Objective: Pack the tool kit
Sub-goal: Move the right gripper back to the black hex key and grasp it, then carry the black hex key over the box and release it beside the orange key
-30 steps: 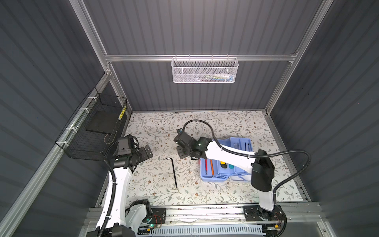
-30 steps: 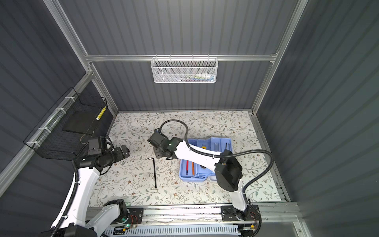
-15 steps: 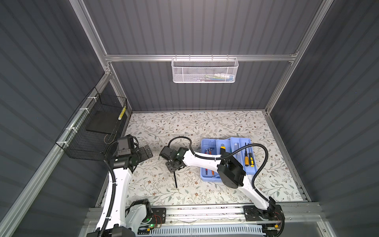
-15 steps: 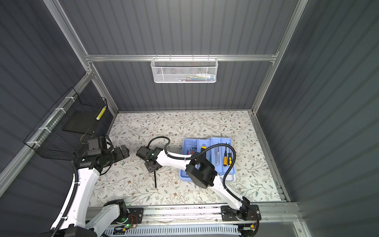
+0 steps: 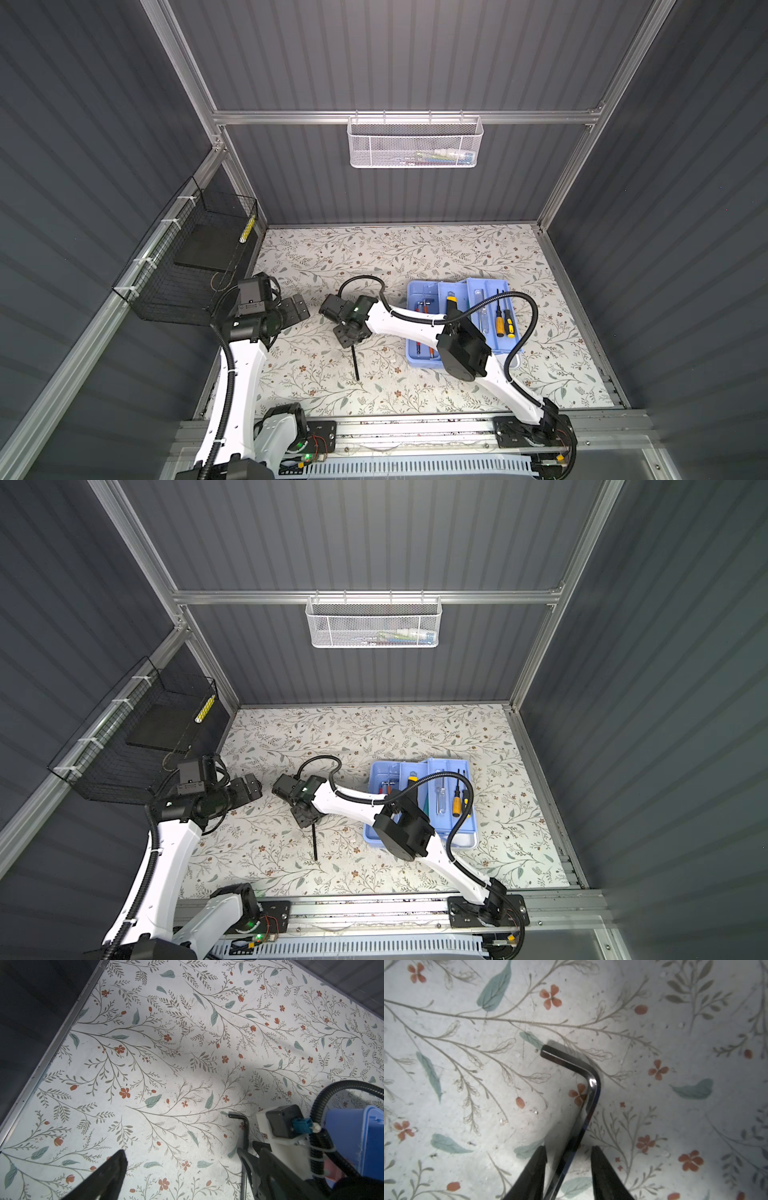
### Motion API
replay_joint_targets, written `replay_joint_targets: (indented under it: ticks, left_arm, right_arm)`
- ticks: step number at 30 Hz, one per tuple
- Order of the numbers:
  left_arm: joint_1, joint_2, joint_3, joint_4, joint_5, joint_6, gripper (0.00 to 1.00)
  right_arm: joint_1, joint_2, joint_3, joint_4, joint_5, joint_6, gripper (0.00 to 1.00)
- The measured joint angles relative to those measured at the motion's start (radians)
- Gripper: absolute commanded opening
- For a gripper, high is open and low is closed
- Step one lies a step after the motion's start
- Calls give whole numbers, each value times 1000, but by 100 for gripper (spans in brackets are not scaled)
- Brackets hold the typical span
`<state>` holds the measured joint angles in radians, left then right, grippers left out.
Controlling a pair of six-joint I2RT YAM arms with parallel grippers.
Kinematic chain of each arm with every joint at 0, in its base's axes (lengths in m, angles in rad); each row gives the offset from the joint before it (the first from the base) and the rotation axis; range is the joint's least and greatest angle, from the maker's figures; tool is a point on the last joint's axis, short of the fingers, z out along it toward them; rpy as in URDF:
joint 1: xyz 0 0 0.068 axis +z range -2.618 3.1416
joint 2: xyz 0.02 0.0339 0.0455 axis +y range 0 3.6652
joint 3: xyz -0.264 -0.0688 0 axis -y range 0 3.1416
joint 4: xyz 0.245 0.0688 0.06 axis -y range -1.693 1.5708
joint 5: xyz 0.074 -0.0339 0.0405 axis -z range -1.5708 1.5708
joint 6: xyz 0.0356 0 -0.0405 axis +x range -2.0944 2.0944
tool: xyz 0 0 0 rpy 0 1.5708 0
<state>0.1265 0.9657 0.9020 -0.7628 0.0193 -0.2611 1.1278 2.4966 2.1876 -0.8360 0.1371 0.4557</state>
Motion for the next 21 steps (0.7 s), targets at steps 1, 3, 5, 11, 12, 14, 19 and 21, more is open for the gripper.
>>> replay_joint_targets:
  ticks: [1,3,5,11,12,14,19,21]
  left_arm:
    - [0,0,0,0,0,0,99]
    - [0,0,0,0,0,0,99]
    - [0,0,0,0,0,0,99]
    - [0,0,0,0,0,0,99]
    - [0,0,0,0,0,0,99]
    - [0,0,0,0,0,0,99]
    - [0,0,0,0,0,0,99]
    - [0,0,0,0,1,0,99]
  right_arm:
    - [0,2,7,-8,0,0,38]
    - [0,17,31,-23,0,0,35]
    - [1,32,45,-30,1,1,28]
    - [-1,34,50,-48,1,15,19]
    - [-2,34,50,-48,1,18,17]
    - [-6,32,42,-42,0,26,7]
    - [-24,-21,-56,22,-8,46,5]
    - [-34,-46,-101,46,-12,55,3]
